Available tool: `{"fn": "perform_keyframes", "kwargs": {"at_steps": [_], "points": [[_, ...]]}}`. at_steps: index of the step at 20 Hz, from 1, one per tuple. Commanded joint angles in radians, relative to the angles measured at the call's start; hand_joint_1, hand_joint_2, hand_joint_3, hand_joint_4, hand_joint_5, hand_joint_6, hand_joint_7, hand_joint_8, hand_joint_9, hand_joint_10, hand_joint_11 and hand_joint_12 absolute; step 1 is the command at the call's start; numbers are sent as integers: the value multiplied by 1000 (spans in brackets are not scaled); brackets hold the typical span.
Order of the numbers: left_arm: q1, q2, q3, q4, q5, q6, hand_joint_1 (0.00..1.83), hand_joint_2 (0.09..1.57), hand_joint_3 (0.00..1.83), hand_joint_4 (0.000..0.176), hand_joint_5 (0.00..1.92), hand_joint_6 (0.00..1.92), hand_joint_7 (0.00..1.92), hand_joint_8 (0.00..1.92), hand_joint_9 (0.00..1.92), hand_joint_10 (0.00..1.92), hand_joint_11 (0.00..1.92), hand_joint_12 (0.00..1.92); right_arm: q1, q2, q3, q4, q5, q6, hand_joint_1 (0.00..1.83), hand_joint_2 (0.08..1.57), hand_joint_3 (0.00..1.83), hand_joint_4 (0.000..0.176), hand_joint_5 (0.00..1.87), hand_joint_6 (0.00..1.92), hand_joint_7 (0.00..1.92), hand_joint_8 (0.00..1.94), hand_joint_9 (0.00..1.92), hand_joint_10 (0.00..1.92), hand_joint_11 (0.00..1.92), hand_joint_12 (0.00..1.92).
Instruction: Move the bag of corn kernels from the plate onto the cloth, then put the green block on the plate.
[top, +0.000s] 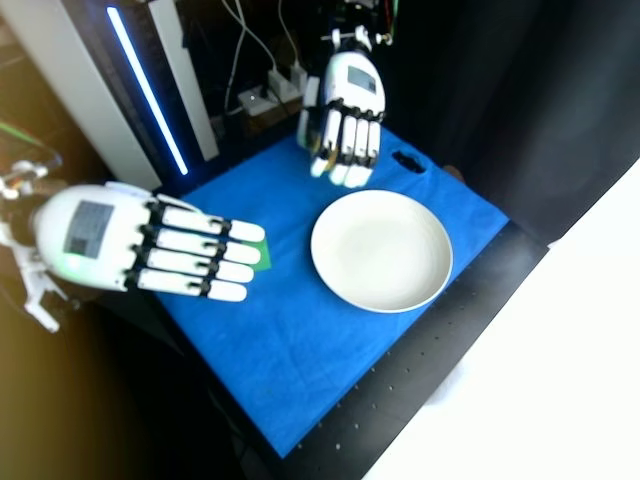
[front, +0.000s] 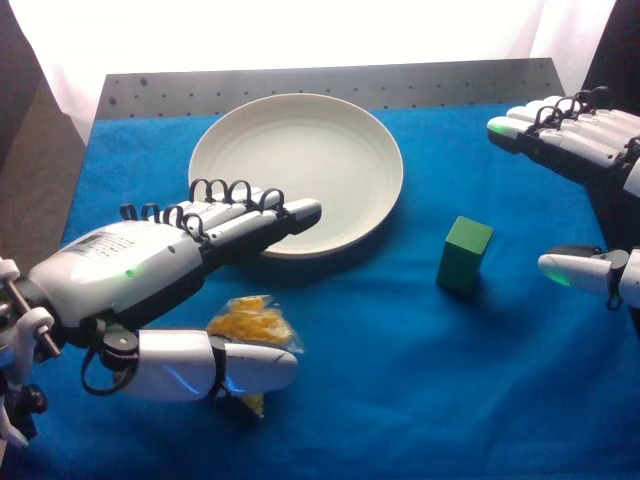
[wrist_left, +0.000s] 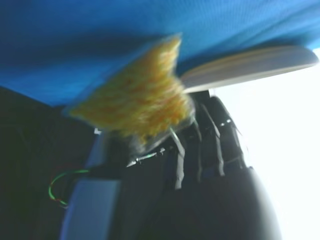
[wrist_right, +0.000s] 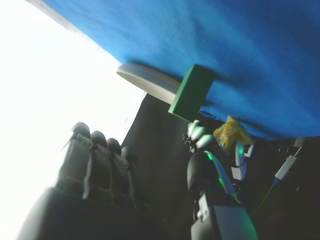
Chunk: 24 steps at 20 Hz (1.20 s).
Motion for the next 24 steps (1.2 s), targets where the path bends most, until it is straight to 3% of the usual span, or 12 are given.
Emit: {"fn": "perform_keyframes", "kwargs": {"at_steps": [1, 8, 10, 11, 13, 16, 18, 20, 21, 22, 23, 24], "points": [[2, -4, 0, -12, -145, -5, 185, 989, 0, 176, 0, 0, 0, 0, 0, 0, 0, 0, 6, 1, 2, 3, 123, 9, 648, 1266, 0, 0, 0, 0, 0, 0, 0, 0, 34, 24], [58, 16, 5, -204, -328, 39, 354, 1112, 20, 160, 0, 0, 0, 0, 0, 0, 0, 0, 17, -66, 81, -44, 109, 117, 703, 1204, 0, 0, 0, 0, 0, 0, 0, 0, 0, 206], [83, 16, 1, -251, -388, 39, 365, 1099, 9, 175, 0, 0, 0, 0, 0, 0, 0, 0, 53, -90, 95, -72, 52, 124, 753, 1185, 0, 35, 0, 0, 0, 0, 0, 0, 0, 31], [104, 18, -2, -275, -421, 39, 361, 1106, 10, 176, 0, 0, 0, 0, 0, 0, 0, 0, 76, -107, 106, -91, 17, 127, 726, 1194, 3, 8, 0, 0, 0, 0, 0, 0, 1, 22], [140, 20, -11, -318, -474, 39, 367, 1117, 14, 164, 0, 0, 0, 0, 0, 0, 0, 0, 98, -140, 131, -124, -24, 150, 701, 1198, 5, 3, 0, 0, 0, 0, 0, 0, 34, 39], [184, 24, -23, -363, -525, 39, 445, 1102, 3, 142, 0, 0, 0, 0, 0, 0, 0, 0, 102, -168, 154, -129, -42, 170, 774, 1173, 0, 0, 0, 0, 0, 0, 4, 2, 0, 321], [195, 24, -27, -374, -539, 39, 469, 1118, 8, 169, 0, 0, 0, 0, 0, 0, 0, 0, 116, -180, 162, -142, -75, 170, 748, 1194, 2, 0, 0, 0, 0, 0, 50, 14, 0, 559], [196, 23, -28, -381, -537, 39, 507, 1119, 5, 158, 0, 0, 0, 0, 0, 0, 0, 0, 120, -192, 175, -143, -97, 172, 778, 1195, 0, 0, 33, 10, 97, 17, 170, 77, 0, 1237], [199, 20, -27, -390, -532, 39, 527, 1128, 6, 170, 0, 0, 0, 0, 0, 0, 10, 5, 126, -208, 193, -145, -109, 189, 859, 1212, 0, 0, 170, 37, 404, 65, 242, 550, 0, 1582], [200, 20, -27, -392, -531, 39, 527, 1128, 6, 170, 0, 0, 0, 0, 0, 0, 10, 5, 128, -211, 196, -146, -110, 194, 859, 1212, 0, 0, 170, 37, 404, 65, 242, 550, 0, 1582], [202, 19, -26, -396, -531, 39, 530, 1123, 3, 168, 0, 0, 0, 0, 0, 0, 29, 14, 132, -215, 203, -149, -110, 205, 996, 1212, 0, 0, 283, 74, 572, 141, 350, 949, 147, 1739], [204, 18, -26, -401, -532, 39, 554, 1119, 1, 168, 0, 0, 0, 0, 0, 0, 20, 12, 139, -217, 206, -152, -110, 206, 1251, 1201, 5, 0, 534, 176, 757, 1059, 741, 1198, 598, 1724]]}}
